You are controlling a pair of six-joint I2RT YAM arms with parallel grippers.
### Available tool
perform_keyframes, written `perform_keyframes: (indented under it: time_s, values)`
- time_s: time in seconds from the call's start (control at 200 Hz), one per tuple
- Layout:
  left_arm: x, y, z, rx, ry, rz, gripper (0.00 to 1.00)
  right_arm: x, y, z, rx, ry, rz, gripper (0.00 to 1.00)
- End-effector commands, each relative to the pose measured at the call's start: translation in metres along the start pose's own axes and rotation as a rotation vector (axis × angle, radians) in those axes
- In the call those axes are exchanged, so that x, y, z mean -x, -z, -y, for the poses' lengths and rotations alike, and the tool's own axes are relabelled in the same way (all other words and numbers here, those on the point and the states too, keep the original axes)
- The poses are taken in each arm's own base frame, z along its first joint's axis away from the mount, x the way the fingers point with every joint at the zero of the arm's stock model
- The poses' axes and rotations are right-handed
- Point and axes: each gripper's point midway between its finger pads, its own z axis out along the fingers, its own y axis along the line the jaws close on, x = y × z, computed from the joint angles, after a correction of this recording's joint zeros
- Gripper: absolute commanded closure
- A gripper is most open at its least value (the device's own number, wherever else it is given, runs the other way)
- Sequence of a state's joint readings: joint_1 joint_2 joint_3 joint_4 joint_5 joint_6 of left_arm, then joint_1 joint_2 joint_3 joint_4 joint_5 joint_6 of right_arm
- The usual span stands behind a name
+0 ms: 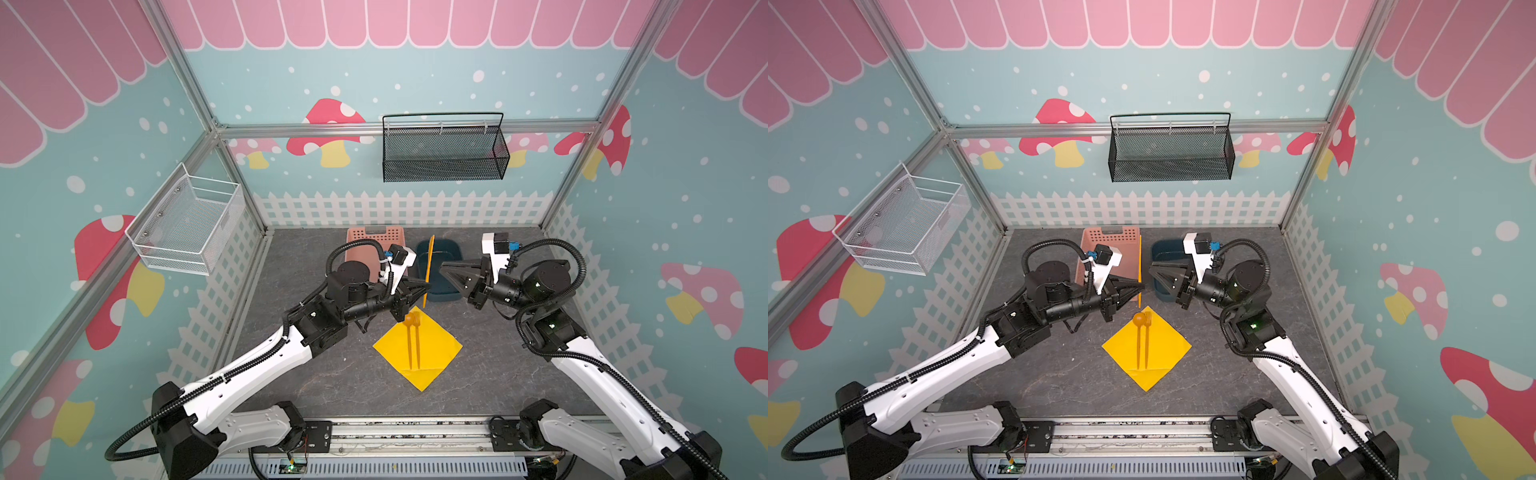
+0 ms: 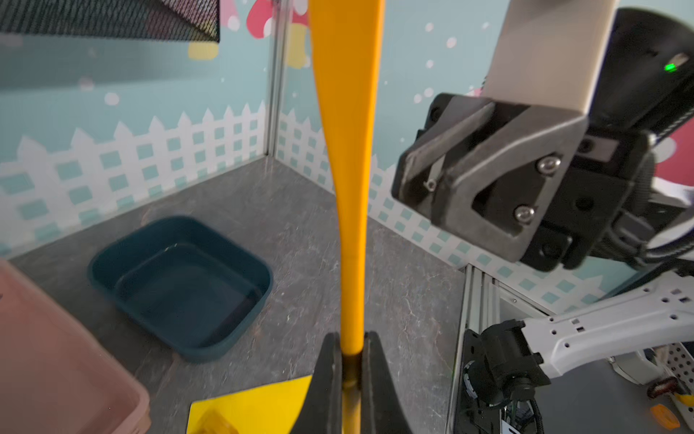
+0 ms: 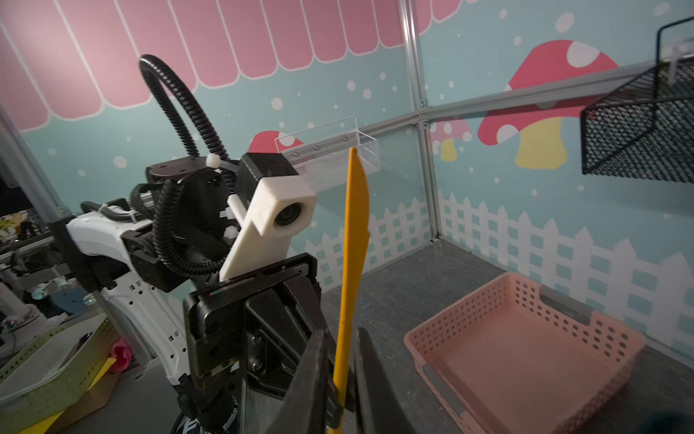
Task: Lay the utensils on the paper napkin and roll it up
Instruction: 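Carry the knife over the napkin with the left gripper while the right gripper withdraws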
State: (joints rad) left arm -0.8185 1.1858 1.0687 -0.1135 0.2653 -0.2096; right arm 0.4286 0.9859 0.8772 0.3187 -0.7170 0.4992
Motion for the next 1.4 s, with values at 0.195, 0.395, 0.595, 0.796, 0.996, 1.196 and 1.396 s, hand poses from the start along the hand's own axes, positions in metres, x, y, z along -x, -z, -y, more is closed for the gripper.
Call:
perform_keyframes:
  time_s: [0.195, 0.395, 0.595, 0.796, 0.996, 1.196, 1.396]
  values:
    - [-0.084, -0.005, -0.043, 0.365, 0.238, -0.222, 1.0, -0.031, 0.02, 0.078, -0.397, -0.038, -0.107, 0.93]
    - [-0.127, -0.017, -0.051, 0.453, 0.401, -0.299, 1.0, -0.048, 0.03, 0.098, -0.447, -0.075, -0.141, 0.93]
    - [-0.164, -0.025, -0.054, 0.612, 0.496, -0.426, 1.0, -0.06, 0.047, 0.112, -0.491, -0.095, -0.151, 0.93]
    - [-0.19, -0.047, -0.049, 0.686, 0.55, -0.525, 1.0, -0.074, 0.06, 0.121, -0.511, -0.114, -0.167, 0.92]
    - [-0.218, -0.07, -0.048, 0.73, 0.593, -0.627, 1.0, -0.076, 0.075, 0.129, -0.545, -0.102, -0.165, 0.92]
    - [-0.244, -0.085, -0.05, 0.766, 0.629, -0.701, 1.0, -0.075, 0.082, 0.129, -0.547, -0.09, -0.172, 0.92]
    - [-0.258, -0.096, -0.054, 0.797, 0.634, -0.748, 1.0, -0.077, 0.087, 0.13, -0.555, -0.087, -0.178, 0.92]
